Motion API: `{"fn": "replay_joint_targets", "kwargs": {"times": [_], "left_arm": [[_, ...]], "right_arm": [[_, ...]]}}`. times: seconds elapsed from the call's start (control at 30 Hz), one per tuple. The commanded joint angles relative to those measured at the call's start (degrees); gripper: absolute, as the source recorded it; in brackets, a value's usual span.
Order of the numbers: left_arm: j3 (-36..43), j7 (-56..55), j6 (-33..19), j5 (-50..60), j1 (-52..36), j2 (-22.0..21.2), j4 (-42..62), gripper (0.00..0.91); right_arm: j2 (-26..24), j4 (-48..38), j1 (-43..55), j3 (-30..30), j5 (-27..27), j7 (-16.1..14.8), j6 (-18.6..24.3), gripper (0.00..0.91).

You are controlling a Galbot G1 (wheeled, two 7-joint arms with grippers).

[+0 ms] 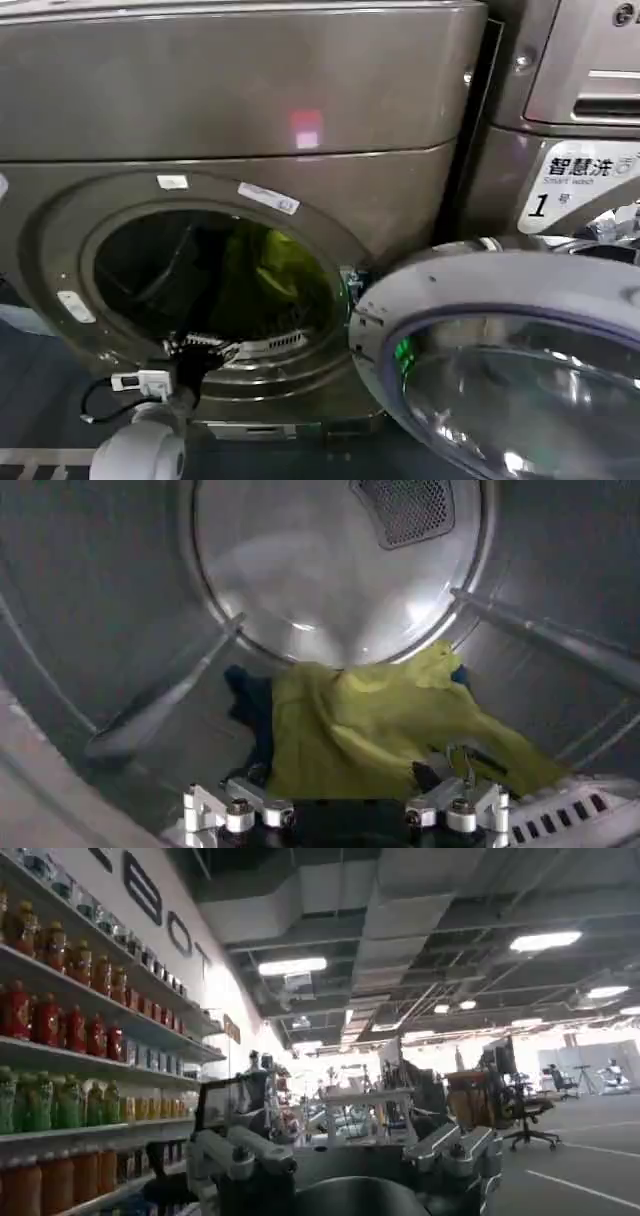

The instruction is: Grasp the clothes from the dryer.

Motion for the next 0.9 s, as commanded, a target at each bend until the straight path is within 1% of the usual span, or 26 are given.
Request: {"fn": "replay_joint_targets", "kwargs": {"times": [0.03, 0.23, 0.37, 0.5, 0.53, 0.73, 0.9], "left_arm": [[0.14, -2.39, 2.81, -1.86, -4.01, -0.04, 2.69, 0.907], [0.15, -1.96, 2.81, -4.59, -10.97, 0.25, 9.75, 0.907], [0.01, -2.12, 2.81, -3.43, -18.14, -0.14, 18.59, 0.907], [0.81, -1.48, 2.81, -2.56, -27.07, -0.17, 27.77, 0.907], [1.16, -1.45, 2.81, -1.58, -29.99, -0.21, 31.54, 0.907], [1.25, 0.5, 2.8, 0.73, -39.15, -1.12, 46.11, 0.907], [0.62, 1.62, -2.05, 5.37, -45.43, -2.29, 55.53, 0.907]], "right_arm": [[-0.08, -0.04, 0.0, 0.04, -0.27, 0.06, 1.19, 0.907], [-0.22, 0.07, 0.32, -0.33, -0.32, 0.19, 1.21, 0.907], [-0.24, 0.52, 0.47, -0.42, -0.22, 0.14, 1.38, 0.907], [-0.54, 0.49, 0.64, -0.45, -0.25, 0.25, 1.28, 0.907], [-0.43, 0.44, 0.44, -0.53, -0.28, 0.3, 1.34, 0.907], [-0.9, -0.27, -0.28, 0.12, -0.31, 0.34, 1.49, 0.907], [-0.99, -0.37, -0.14, 0.23, -0.35, 0.29, 1.57, 0.907]]}}
